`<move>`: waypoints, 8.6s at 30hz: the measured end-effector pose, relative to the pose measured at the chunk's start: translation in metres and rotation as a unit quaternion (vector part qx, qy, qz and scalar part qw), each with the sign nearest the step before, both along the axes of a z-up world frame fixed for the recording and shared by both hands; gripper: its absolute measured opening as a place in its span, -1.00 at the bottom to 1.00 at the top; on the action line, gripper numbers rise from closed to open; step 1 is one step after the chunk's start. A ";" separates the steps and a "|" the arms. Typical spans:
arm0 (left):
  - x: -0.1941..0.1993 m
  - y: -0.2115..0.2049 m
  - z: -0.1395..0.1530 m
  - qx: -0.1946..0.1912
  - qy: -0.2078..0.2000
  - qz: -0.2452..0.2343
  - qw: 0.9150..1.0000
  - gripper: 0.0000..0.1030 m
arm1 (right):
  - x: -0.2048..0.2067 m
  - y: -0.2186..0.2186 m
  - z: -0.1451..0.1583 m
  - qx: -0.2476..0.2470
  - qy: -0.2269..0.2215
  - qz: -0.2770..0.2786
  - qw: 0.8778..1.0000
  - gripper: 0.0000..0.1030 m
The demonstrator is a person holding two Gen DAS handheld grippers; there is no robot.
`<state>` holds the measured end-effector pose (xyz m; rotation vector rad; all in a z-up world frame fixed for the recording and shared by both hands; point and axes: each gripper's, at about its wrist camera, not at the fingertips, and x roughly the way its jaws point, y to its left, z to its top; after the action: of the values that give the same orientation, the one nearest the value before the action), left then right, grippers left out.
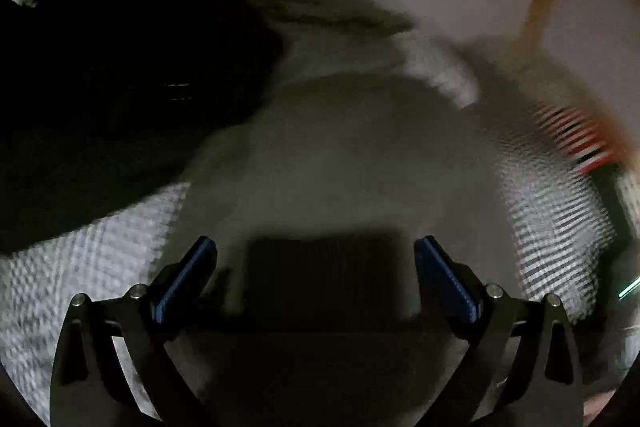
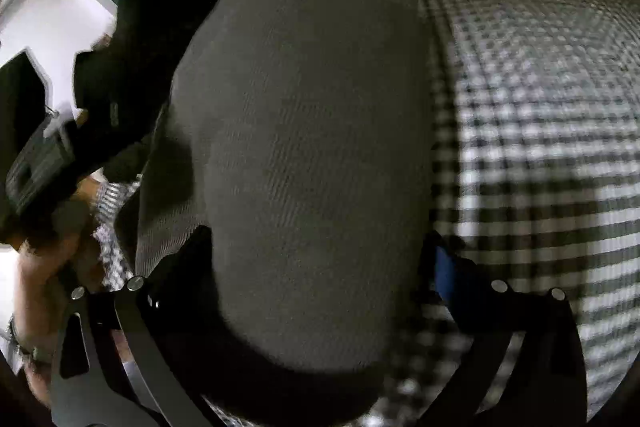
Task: Fold large clothes
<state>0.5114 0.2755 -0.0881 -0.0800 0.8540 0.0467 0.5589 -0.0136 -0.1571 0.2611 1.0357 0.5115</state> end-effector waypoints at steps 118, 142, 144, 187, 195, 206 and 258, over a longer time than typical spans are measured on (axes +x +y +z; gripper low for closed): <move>0.197 -0.448 0.071 -0.066 -0.063 -0.235 0.968 0.89 | 0.066 -0.467 0.046 -0.264 -0.047 -0.138 0.953 0.96; 0.044 -0.324 0.031 -0.036 0.022 -0.178 0.983 0.91 | -0.094 -0.386 0.135 -0.232 -0.070 -0.265 0.933 0.95; -0.002 -0.310 0.041 -0.036 0.010 -0.175 0.984 0.91 | -0.119 -0.371 0.148 -0.231 -0.077 -0.257 0.935 0.95; -0.321 -0.300 0.106 0.043 -0.044 -0.183 0.981 0.91 | -0.461 -0.287 0.223 -0.233 -0.142 -0.258 0.927 0.95; -0.317 -0.300 0.099 0.043 -0.037 -0.181 0.982 0.91 | -0.462 -0.286 0.223 -0.236 -0.151 -0.259 0.924 0.95; -0.316 -0.301 0.096 0.043 -0.033 -0.177 0.983 0.91 | -0.458 -0.284 0.218 -0.239 -0.150 -0.252 0.926 0.95; -0.317 -0.304 0.092 0.055 -0.025 -0.176 0.983 0.91 | -0.459 -0.288 0.207 -0.234 -0.139 -0.259 0.927 0.95</move>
<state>0.1948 -0.0283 0.0036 0.1731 0.8027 -0.2383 0.1000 -0.3016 0.0498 0.0267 0.7411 -0.1824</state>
